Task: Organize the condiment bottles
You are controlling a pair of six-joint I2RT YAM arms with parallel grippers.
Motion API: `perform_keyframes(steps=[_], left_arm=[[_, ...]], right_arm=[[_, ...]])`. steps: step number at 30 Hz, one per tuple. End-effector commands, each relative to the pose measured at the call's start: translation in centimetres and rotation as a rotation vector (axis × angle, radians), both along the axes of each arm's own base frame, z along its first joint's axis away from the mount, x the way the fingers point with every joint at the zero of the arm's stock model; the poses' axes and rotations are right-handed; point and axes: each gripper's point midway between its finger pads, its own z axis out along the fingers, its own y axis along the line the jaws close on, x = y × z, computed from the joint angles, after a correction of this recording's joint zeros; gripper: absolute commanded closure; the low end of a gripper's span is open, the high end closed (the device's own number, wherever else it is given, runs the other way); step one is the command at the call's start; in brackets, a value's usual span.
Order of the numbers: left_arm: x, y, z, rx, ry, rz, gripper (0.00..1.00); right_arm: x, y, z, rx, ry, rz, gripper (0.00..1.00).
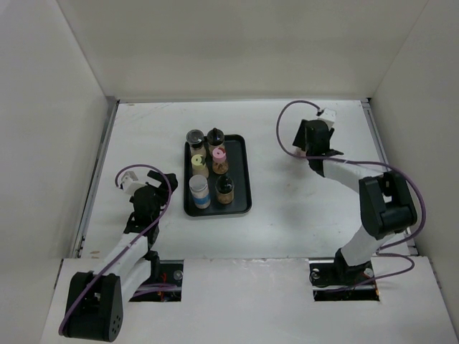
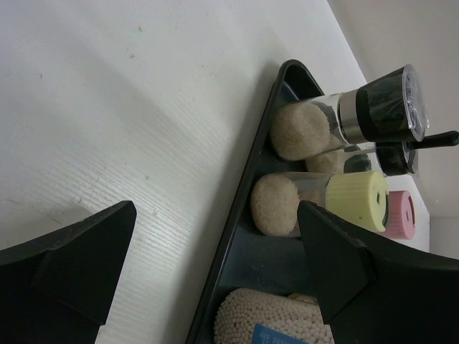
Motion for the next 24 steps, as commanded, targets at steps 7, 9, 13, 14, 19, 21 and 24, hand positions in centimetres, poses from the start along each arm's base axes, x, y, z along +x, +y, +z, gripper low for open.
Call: perform_keyframes(steps=[7, 9, 13, 14, 19, 21, 24], left_arm=[[0.9, -0.2, 1.9, -0.001, -0.066, -0.008, 0.0], [0.9, -0.2, 2.0, 0.002, -0.068, -0.004, 0.0], [0.9, -0.2, 2.0, -0.001, -0.071, -0.01, 0.0], [0.9, -0.1, 2.2, 0.001, -0.075, -0.004, 0.0], [0.8, 0.0, 2.3, -0.001, -0.082, -0.002, 0.0], [0.8, 0.0, 2.3, 0.002, -0.08, 0.0, 0.0], [0.8, 0.0, 2.2, 0.002, -0.078, -0.001, 0.0]], right_arm=[[-3.6, 16.2, 11.5, 0.148, -0.284, 0.359, 0.57], [-4.8, 19.7, 11.9, 0.168, -0.288, 0.439, 0.57], [-6.1, 24.9, 11.7, 0.182, -0.284, 0.542, 0.57], [-6.2, 25.5, 11.5, 0.186, -0.279, 0.551, 0.57], [-6.8, 29.5, 10.2, 0.197, -0.247, 0.63, 0.57], [-6.9, 30.5, 9.2, 0.191, -0.23, 0.645, 0.56], [-6.7, 31.4, 7.4, 0.187, -0.2, 0.65, 0.56]])
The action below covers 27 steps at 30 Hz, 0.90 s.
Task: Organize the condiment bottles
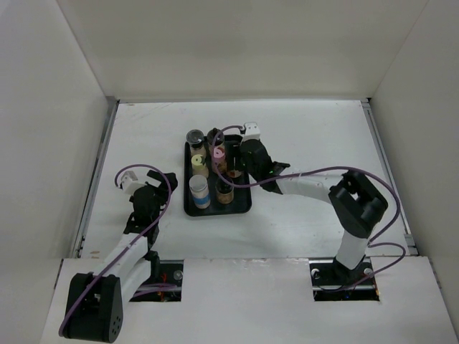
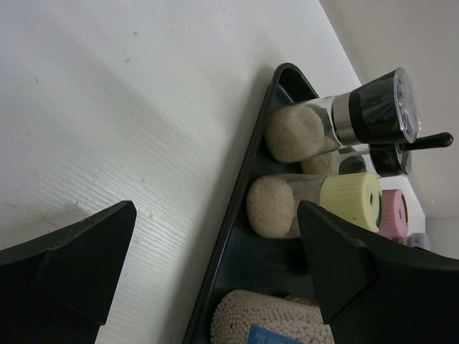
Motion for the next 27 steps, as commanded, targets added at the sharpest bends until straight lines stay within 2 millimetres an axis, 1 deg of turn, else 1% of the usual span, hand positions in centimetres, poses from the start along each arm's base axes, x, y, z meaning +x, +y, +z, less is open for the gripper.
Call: perform_keyframes(steps=[1, 3, 6, 8, 10, 11, 13, 14, 16, 17, 19, 22, 23, 24, 26, 27], left_arm=[[0.7, 0.1, 1.9, 0.006, -0.063, 0.002, 0.0], [0.7, 0.1, 1.9, 0.01, -0.063, 0.001, 0.0], [0.7, 0.0, 1.9, 0.008, -0.064, -0.005, 0.0], [0.8, -0.1, 1.8, 0.01, -0.062, -0.005, 0.0], [0.9, -0.2, 1.7, 0.008, -0.055, -0.012, 0.0], [0.9, -0.2, 1.7, 0.007, -0.057, -0.012, 0.0], [0.8, 0.0, 2.0, 0.01, -0.067, -0.004, 0.0], [0.8, 0.0, 2.1, 0.015, -0.07, -0.002, 0.0], [0.7, 0.3, 2.0, 0.032, -0.062, 0.001, 0.0], [0.7, 0.3, 1.8, 0.037, -0.054, -0.001, 0.0], [0.7, 0.4, 1.8, 0.046, -0.044, 0.003, 0.0], [0.8, 0.4, 1.7, 0.054, -0.033, 0.0, 0.0], [0.9, 0.4, 1.7, 0.054, -0.025, -0.003, 0.0], [0.9, 0.4, 1.6, 0.055, -0.013, -0.003, 0.0], [0.9, 0.5, 1.2, 0.062, 0.015, 0.003, 0.0], [1.0, 0.6, 0.9, 0.063, 0.03, 0.004, 0.0]], right_arm=[[1.5, 3.0, 4.9, 0.148, -0.112, 0.008, 0.56], [1.5, 3.0, 3.6, 0.131, -0.094, -0.002, 0.55], [1.4, 2.8, 2.6, 0.106, -0.088, -0.02, 0.52], [1.1, 2.6, 2.1, 0.092, -0.086, -0.029, 0.41], [1.0, 2.5, 2.0, 0.096, -0.083, -0.032, 0.25], [0.8, 2.4, 2.2, 0.101, -0.084, -0.033, 0.17], [0.3, 2.1, 3.5, 0.122, -0.098, -0.033, 0.03], [0.1, 1.8, 4.3, 0.135, -0.107, -0.037, 0.0], [-0.3, 0.9, 6.4, 0.167, -0.136, -0.057, 0.0], [-0.4, 0.3, 7.6, 0.181, -0.153, -0.067, 0.0], [-0.6, -1.7, 9.4, 0.207, -0.184, -0.108, 0.0], [-1.0, -5.1, 10.9, 0.243, -0.22, -0.195, 0.0], [-1.1, -6.6, 10.8, 0.25, -0.227, -0.237, 0.0], [-1.4, -8.0, 10.3, 0.249, -0.227, -0.28, 0.0], [-1.9, -10.6, 8.8, 0.237, -0.218, -0.353, 0.0], [-2.2, -11.9, 7.6, 0.229, -0.205, -0.387, 0.0]])
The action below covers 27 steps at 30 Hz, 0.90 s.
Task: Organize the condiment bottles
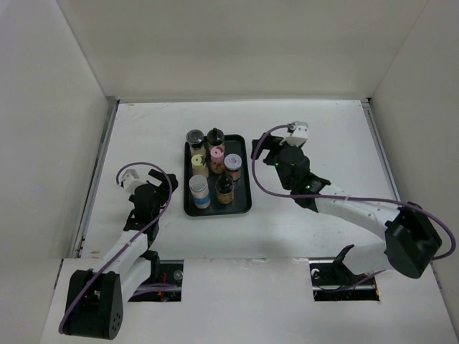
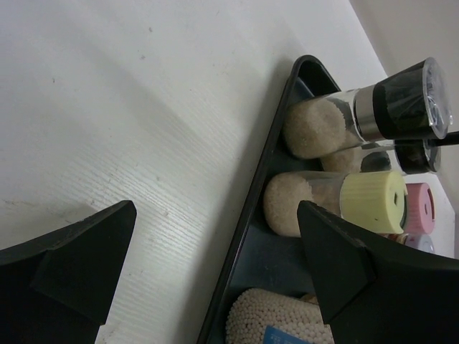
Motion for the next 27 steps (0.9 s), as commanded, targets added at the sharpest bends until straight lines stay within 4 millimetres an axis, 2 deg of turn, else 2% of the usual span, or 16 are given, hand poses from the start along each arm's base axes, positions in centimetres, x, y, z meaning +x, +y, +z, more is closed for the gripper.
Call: perform_keyframes(steps=[1, 4, 6, 8, 13, 16, 27], left_arm=[[1.1, 0.2, 1.3, 0.016, -0.007, 0.004, 0.0], [1.3, 0.0, 1.0, 0.015, 0.007, -0.007, 0.0], [1.4, 0.1, 0.9, 0.019, 0.01, -0.002, 0.0], [1.4, 0.2, 1.0, 0.02, 0.004, 0.001, 0.0], [1.3, 0.8, 2.1, 0.037, -0.041, 0.024, 0.0], [1.2, 0.9, 2.7, 0.046, -0.064, 0.024, 0.0], [1.5, 0.2, 2.6, 0.073, -0.049, -0.002, 0.0]], right_arm=[[-0.1, -4.7, -3.5, 0.009, 0.041, -0.171, 0.0], [-0.5, -7.4, -7.0, -0.042, 0.1, -0.228, 0.0], [-0.8, -8.1, -9.0, -0.055, 0.126, -0.241, 0.0], [-0.1, -8.6, -10.1, -0.054, 0.127, -0.252, 0.0], [0.4, -7.9, -8.3, -0.038, 0.09, -0.217, 0.0], [0.5, -8.0, -8.4, -0.063, 0.094, -0.216, 0.0], [0.2, -8.7, -7.8, -0.065, 0.075, -0.239, 0.0]])
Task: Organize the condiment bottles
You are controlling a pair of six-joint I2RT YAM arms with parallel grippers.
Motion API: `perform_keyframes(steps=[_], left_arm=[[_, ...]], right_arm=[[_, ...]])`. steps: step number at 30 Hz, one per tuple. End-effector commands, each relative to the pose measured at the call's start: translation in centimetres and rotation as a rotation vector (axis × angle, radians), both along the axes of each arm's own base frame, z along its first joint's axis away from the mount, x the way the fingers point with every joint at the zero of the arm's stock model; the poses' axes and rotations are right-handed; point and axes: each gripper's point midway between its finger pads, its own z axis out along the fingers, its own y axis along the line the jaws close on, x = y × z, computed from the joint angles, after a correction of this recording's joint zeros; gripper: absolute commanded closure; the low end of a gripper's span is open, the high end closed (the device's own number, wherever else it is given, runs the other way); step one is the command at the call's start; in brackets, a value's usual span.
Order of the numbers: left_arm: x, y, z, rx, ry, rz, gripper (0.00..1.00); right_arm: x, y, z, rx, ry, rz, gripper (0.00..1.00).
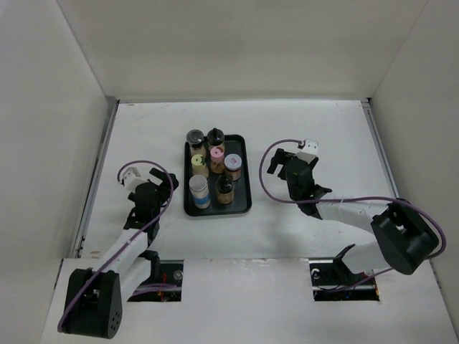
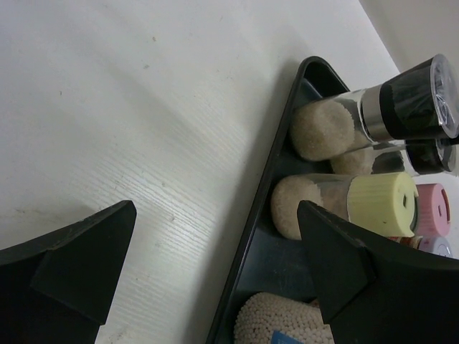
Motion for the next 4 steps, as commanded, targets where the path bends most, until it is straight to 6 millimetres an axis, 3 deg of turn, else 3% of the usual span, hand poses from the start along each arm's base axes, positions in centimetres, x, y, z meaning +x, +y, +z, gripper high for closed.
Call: perform_keyframes(steps=[1, 4], left_arm=[[1.31, 0.0, 2.37, 0.02, -0.06, 0.002, 0.0], [1.37, 0.02, 1.79, 0.019, -0.032, 0.005, 0.0]], right_arm=[[0.87, 0.0, 2.89, 0.042, -0.085, -0.022, 0.0], [0.87, 0.48, 3.07, 0.032, -0.088, -0.008, 0.0]])
